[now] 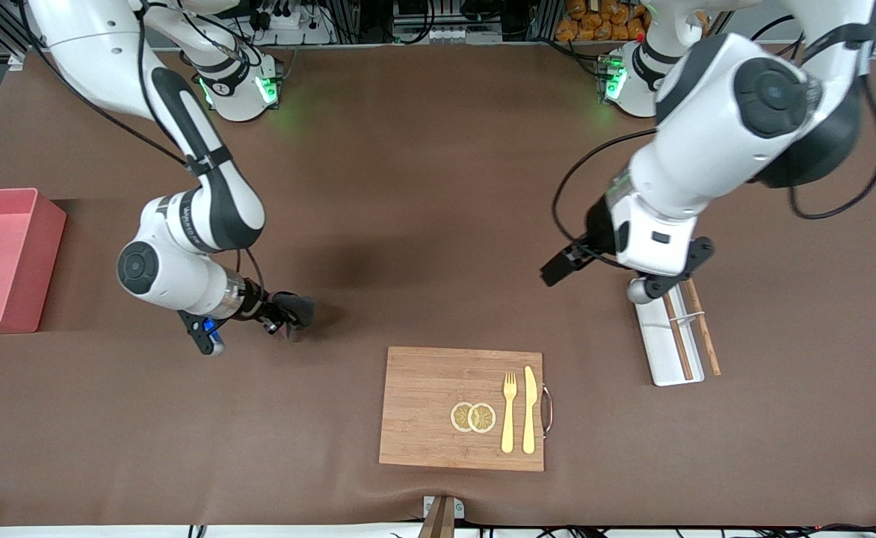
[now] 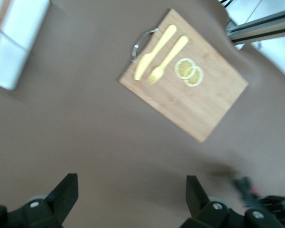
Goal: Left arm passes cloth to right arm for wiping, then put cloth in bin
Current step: 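Move the cloth toward the pink bin while the left gripper withdraws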
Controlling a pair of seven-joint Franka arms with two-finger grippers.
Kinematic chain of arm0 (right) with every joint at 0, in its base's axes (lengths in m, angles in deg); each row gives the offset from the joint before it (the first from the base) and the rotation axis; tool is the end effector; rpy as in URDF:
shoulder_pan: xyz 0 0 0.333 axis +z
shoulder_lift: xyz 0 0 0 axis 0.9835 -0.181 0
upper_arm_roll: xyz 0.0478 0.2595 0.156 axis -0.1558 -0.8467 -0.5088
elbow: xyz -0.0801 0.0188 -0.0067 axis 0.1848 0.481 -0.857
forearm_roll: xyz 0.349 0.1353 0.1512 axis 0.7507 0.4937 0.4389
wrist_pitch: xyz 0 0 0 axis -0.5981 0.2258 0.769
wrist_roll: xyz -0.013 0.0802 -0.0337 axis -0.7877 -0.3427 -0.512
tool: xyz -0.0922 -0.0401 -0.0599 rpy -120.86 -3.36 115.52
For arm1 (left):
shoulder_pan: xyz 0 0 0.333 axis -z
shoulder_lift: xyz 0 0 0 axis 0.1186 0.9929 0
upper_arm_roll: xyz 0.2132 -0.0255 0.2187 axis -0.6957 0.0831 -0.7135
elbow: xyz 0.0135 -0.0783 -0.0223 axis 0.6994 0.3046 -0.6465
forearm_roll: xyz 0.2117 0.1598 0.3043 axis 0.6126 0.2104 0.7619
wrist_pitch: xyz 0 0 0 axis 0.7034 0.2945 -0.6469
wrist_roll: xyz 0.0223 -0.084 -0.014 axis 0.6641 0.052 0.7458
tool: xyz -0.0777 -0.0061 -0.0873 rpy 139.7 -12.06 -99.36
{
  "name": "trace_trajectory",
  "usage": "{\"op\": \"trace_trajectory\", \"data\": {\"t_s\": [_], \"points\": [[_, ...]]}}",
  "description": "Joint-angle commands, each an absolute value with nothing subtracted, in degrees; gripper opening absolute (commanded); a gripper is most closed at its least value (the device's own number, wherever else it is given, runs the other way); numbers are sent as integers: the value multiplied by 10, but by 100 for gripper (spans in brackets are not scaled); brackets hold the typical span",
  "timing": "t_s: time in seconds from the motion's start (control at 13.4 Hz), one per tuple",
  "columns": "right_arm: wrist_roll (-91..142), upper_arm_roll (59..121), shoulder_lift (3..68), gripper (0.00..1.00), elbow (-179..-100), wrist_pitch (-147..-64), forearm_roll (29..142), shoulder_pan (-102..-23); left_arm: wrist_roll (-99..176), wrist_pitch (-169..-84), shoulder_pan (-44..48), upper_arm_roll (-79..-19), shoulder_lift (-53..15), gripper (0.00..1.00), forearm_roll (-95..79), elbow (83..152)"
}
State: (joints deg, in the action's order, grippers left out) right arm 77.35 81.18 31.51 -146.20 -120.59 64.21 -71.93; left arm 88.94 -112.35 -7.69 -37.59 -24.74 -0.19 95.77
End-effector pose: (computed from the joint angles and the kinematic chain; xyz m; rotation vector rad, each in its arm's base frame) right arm 0.6297 0.1297 0.2337 -2.7143 1.1734 0.2339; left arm 0.6135 -0.2799 0.5393 2.8186 0.7610 -0.0383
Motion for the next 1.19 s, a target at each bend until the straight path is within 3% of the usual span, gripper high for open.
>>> {"op": "trace_trajectory", "data": {"t_s": [0.0, 0.52, 0.75, 0.89, 1.12], "points": [[638, 802, 330, 0, -1504, -1214, 632, -806, 764, -1070, -140, -370, -286, 100, 6, 970], [267, 802, 309, 0, -1498, -1208, 632, -994, 637, -1001, -214, -374, -315, 100, 29, 970], [131, 812, 273, 0, -1433, -1206, 596, -1049, 621, -997, -212, -383, -323, 100, 36, 972], [120, 812, 263, 0, -1388, -1201, 468, -1050, 581, -982, -154, -461, -362, 100, 53, 990], [228, 811, 265, 0, -1390, -1189, 434, -1012, 493, -970, -101, -565, -402, 100, 39, 1013]]}}
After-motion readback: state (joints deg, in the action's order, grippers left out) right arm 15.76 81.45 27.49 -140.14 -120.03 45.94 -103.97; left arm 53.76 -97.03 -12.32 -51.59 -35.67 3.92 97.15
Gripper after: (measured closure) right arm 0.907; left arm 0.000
